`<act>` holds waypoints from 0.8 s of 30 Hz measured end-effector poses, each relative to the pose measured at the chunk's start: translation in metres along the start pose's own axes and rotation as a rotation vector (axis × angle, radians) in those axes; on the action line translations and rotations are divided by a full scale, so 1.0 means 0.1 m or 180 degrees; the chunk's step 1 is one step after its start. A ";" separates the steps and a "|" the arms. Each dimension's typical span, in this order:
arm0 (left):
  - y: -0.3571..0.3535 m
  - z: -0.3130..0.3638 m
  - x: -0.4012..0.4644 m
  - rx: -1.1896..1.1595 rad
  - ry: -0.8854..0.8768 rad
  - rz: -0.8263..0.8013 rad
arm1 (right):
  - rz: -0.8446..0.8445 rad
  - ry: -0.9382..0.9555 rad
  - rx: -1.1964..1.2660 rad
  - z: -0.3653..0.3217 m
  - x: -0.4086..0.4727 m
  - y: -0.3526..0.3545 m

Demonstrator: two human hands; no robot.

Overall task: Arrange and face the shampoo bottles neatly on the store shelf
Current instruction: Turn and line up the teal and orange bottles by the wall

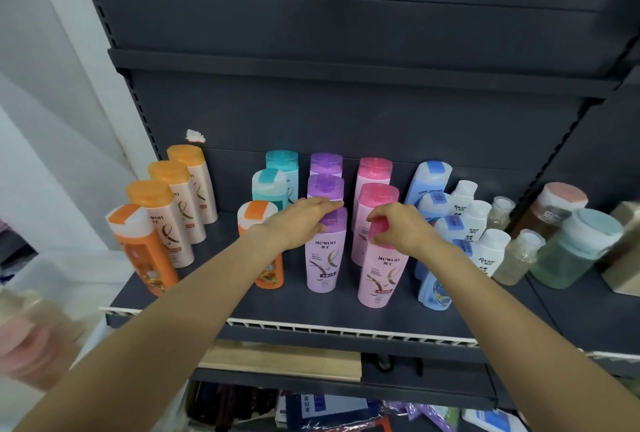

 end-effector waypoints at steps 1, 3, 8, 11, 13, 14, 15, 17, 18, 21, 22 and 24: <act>-0.01 0.00 -0.01 0.0015 0.0018 -0.0005 | -0.0009 0.0008 0.0044 -0.01 0.01 0.00; 0.03 0.02 -0.04 0.0057 0.0038 0.0026 | 0.0031 0.0054 0.0186 -0.05 0.03 0.01; 0.35 -0.18 -0.26 0.0031 0.0292 0.0487 | 0.0314 0.0574 0.0403 -0.33 0.19 0.06; 0.48 -0.48 -0.47 0.0187 0.0673 0.0614 | 0.0215 0.0849 0.0437 -0.53 0.29 0.00; 0.44 -0.66 -0.56 0.0307 0.0923 0.0432 | 0.0071 0.0987 0.0405 -0.64 0.35 -0.07; 0.40 -0.74 -0.59 0.0325 0.1018 0.0311 | -0.0001 0.1032 0.0390 -0.69 0.38 -0.10; 0.36 -0.80 -0.61 0.0310 0.1077 0.0212 | -0.0059 0.1070 0.0381 -0.72 0.41 -0.12; 0.31 -0.85 -0.62 0.0194 0.1133 0.0141 | -0.0169 0.1091 0.0408 -0.77 0.47 -0.15; 0.31 -0.86 -0.62 0.0114 0.1159 0.0154 | -0.0227 0.1087 0.0445 -0.78 0.49 -0.16; 0.30 -0.85 -0.60 0.0004 0.1223 0.0240 | -0.0306 0.1100 0.0460 -0.78 0.52 -0.15; 0.31 -0.85 -0.58 0.0031 0.1241 0.0262 | -0.0306 0.1094 0.0464 -0.77 0.52 -0.14; 0.30 -0.84 -0.55 0.0140 0.1257 0.0290 | -0.0311 0.1083 0.0481 -0.77 0.53 -0.14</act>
Point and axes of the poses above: each hand's wrist, its own x-axis towards the middle knuckle, its own y-axis out of the back of the hand, z = x × y, the point moved 8 cm from there along x, towards the middle knuckle, and after that the axes turned 1 degree about y, right-handed, at the moved point
